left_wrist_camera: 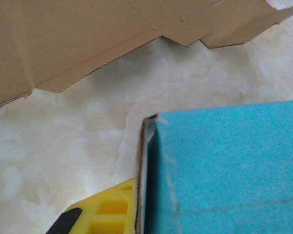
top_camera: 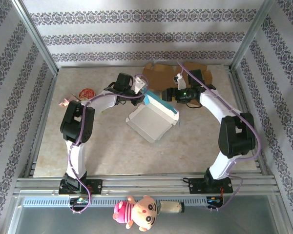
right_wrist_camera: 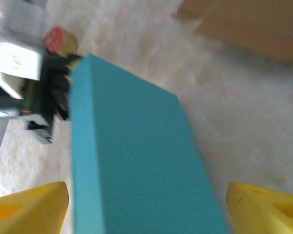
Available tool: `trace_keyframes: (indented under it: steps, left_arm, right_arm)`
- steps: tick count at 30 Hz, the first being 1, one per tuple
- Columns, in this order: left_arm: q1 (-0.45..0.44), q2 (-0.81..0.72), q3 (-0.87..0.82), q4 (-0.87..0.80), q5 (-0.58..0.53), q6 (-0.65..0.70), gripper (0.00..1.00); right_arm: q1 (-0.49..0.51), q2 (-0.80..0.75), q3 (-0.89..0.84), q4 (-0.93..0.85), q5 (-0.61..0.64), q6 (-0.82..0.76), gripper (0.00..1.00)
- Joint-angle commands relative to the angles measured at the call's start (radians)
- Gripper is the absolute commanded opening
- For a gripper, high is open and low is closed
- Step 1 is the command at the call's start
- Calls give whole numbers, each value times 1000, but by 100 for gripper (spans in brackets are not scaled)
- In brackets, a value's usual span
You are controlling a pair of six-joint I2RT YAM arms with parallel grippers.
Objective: Fold the paper box
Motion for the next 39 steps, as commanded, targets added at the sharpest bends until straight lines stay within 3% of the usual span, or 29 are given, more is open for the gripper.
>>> trace_keyframes:
  steps: [1, 8, 13, 16, 27, 31, 33, 34, 37, 39]
  left_arm:
    - [-29, 25, 59, -151, -27, 77, 7]
    - [-47, 79, 100, -166, -82, 59, 8]
    - [-53, 93, 82, -109, -131, 50, 18]
    - [-53, 106, 77, -79, -146, 51, 29]
    - [-53, 129, 79, -63, -174, 53, 0]
    - [-53, 119, 47, -34, -208, 43, 3]
    - [-53, 120, 42, -25, -214, 33, 19]
    - [-53, 122, 41, -21, -215, 28, 20]
    - [-54, 129, 53, -17, -221, 18, 18]
    - [-54, 131, 56, -10, -235, 7, 7]
  right_arm:
    - [16, 47, 48, -34, -64, 24, 77]
    - [43, 136, 27, -19, -63, 31, 74]
    - [42, 153, 23, -20, -59, 31, 72]
    - [39, 151, 28, -21, -69, 30, 71]
    - [29, 114, 43, -50, -69, 31, 73]
    - [27, 75, 38, -42, -83, 65, 75]
    - [28, 49, 33, -28, -91, 82, 76]
    - [28, 36, 31, -26, -92, 89, 76]
    - [23, 1, 33, -23, -93, 104, 77]
    - [15, -29, 28, -18, -78, 123, 78]
